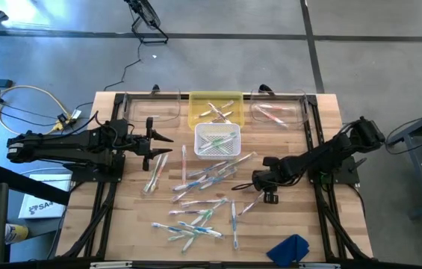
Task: Pick & Place Toothbrushes
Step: Put the purple toothbrush into the yellow bin
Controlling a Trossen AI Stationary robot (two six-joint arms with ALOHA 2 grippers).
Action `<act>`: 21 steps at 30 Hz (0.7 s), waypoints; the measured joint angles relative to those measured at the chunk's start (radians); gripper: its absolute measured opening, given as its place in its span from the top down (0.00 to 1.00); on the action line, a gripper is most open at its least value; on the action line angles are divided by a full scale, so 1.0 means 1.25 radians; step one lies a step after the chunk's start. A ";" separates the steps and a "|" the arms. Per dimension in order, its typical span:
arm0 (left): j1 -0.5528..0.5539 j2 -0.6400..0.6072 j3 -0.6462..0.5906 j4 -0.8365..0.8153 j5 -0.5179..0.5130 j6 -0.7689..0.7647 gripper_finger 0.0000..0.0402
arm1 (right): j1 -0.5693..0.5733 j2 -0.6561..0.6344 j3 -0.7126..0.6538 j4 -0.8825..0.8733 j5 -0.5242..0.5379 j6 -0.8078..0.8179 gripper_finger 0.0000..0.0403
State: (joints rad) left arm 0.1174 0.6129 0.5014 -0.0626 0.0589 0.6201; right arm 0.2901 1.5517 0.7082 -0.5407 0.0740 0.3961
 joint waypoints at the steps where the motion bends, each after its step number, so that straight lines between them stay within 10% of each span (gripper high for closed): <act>1: 0.000 0.000 0.000 0.000 0.000 0.000 0.65 | 0.000 0.000 0.000 0.000 0.000 0.000 0.91; 21: 0.000 0.000 0.000 0.000 0.000 0.000 0.65 | -0.002 -0.092 -0.005 -0.001 0.051 -0.006 0.98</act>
State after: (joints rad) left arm 0.1177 0.6128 0.5014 -0.0628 0.0589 0.6201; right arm 0.2871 1.4361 0.7021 -0.5420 0.1376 0.3882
